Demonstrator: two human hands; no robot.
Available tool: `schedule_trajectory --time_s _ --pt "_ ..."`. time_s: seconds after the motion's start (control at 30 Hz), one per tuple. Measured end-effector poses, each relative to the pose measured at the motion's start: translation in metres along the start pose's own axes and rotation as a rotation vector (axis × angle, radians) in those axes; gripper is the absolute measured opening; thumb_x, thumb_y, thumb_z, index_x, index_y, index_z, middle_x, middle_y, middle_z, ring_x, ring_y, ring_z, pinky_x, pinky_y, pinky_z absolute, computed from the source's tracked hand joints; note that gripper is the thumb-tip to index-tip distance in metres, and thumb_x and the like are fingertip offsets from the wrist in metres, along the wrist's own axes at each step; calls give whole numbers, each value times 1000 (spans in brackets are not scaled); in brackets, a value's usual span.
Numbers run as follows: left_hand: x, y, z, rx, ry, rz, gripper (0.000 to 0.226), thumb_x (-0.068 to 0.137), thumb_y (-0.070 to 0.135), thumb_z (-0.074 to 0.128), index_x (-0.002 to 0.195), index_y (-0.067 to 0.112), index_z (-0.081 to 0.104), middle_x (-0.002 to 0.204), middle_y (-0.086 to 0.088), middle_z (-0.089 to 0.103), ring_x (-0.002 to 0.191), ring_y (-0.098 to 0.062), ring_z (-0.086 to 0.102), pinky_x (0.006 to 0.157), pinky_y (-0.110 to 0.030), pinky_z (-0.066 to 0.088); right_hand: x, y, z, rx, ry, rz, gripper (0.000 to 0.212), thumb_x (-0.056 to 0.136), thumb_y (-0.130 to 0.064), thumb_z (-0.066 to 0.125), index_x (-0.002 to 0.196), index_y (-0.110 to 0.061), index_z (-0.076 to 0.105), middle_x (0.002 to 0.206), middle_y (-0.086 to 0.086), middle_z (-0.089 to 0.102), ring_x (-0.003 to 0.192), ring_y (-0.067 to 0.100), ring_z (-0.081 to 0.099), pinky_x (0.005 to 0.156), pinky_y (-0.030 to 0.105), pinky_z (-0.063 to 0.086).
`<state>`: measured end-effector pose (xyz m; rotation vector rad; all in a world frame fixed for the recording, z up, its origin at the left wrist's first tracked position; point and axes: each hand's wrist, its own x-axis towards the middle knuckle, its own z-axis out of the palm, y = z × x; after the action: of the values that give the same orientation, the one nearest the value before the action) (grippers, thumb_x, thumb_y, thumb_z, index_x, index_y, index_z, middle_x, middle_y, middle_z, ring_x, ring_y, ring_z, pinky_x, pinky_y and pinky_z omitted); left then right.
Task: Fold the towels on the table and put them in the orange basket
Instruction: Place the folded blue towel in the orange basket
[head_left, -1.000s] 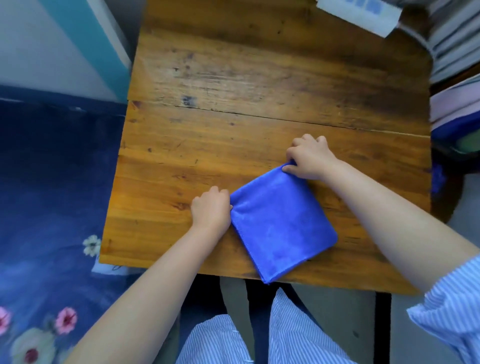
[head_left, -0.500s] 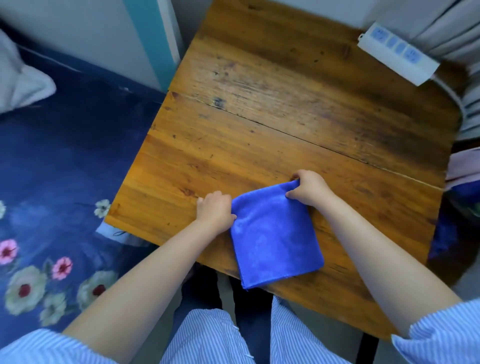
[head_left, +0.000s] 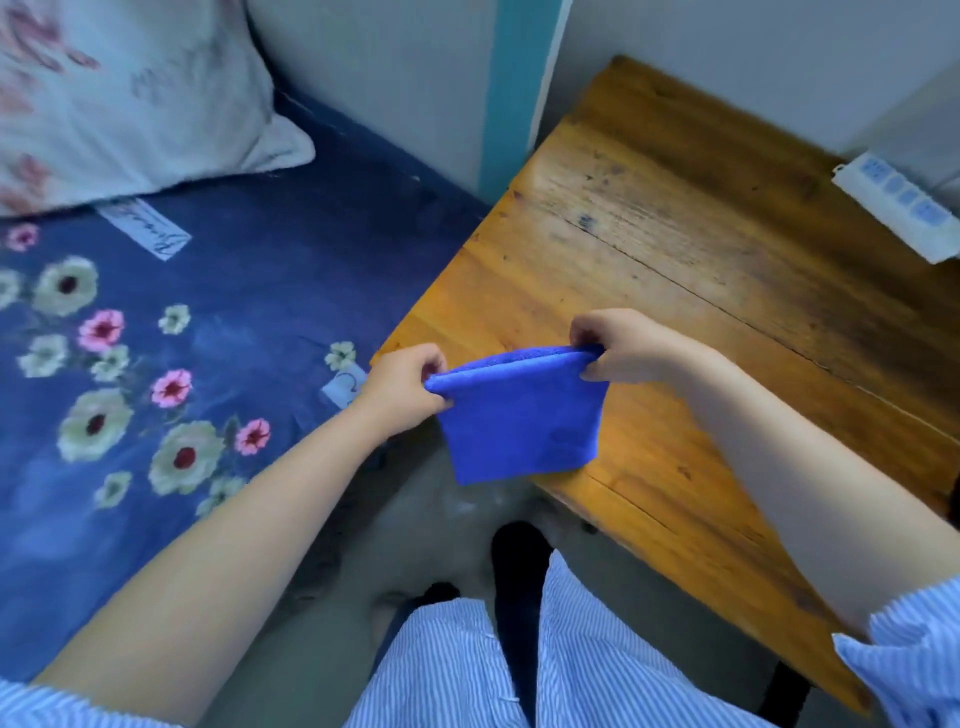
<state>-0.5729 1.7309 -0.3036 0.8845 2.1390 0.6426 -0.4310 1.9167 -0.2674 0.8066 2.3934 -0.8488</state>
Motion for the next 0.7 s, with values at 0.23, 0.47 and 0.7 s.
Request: schedule_trajectory --time_s 0.23,0.47,0.7 --pt "-109 -100 -96 111 332 -37 21 77 0 60 95 9 67 91 -11 66 86 -22 52 67 -24 32 4 -164 62 -231 144 -347 29 75 3 48 101 -3 61 103 17 54 97 33 53 75 37 43" --pt "-229 -188 -161 -101 571 -171 21 86 -3 54 105 -3 63 92 -17 56 63 -21 55 55 -13 42 -4 -310 127 -123 246 -586 31 79 6 48 108 3 60 109 22 57 102 35 52 85 37 40" --pt "-317 -258 -192 -345 827 -400 19 81 -3 60 97 5 63 103 -14 62 86 -27 59 79 -34 51 -15 -420 180 -121 131 -749 24 76 8 47 97 7 58 100 24 60 94 36 54 68 29 31"
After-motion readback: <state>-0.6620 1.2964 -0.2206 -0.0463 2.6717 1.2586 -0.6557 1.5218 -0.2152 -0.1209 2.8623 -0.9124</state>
